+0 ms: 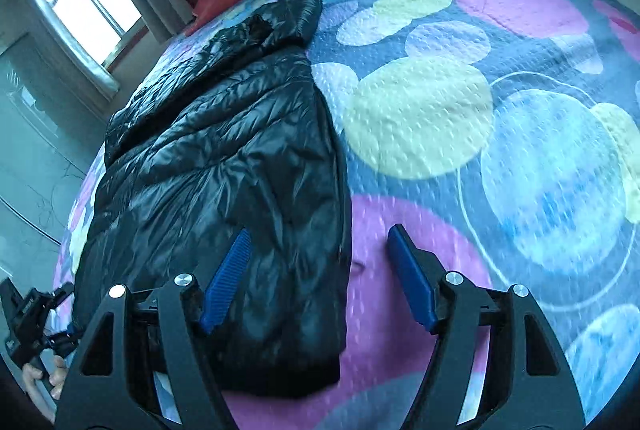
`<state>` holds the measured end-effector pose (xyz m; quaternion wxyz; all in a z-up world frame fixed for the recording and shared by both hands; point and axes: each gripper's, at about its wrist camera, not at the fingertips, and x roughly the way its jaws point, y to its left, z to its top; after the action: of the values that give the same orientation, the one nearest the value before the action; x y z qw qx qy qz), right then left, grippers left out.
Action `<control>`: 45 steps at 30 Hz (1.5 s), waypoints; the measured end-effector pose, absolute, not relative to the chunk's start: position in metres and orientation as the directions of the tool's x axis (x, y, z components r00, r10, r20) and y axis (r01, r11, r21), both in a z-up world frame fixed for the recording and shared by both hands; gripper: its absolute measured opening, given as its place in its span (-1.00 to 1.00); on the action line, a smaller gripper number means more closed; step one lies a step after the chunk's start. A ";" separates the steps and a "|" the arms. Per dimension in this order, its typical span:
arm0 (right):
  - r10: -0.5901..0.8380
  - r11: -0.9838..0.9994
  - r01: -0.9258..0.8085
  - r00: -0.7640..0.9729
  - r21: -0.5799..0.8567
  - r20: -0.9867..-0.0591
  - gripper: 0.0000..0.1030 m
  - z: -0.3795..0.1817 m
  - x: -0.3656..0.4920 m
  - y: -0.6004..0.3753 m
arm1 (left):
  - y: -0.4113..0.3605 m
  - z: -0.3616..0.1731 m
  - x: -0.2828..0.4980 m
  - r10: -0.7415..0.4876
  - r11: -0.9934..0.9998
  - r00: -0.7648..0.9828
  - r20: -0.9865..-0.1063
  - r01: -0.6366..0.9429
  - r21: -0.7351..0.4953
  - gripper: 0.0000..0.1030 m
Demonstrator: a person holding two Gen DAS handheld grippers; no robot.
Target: Fold large clothes
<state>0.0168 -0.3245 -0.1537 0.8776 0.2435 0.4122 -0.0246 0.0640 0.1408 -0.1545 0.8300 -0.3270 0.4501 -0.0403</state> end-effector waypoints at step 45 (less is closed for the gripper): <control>0.392 0.749 0.099 0.731 0.655 -0.559 -0.83 -0.088 -0.061 -0.333 | 0.159 -0.073 -0.010 -0.406 0.733 0.732 -0.547 -0.096 -0.673 -0.78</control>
<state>-0.0608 -0.3332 -0.0883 0.8644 0.3436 0.3571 0.0850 -0.0099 0.1591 -0.0731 0.8607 -0.3540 0.3546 -0.0902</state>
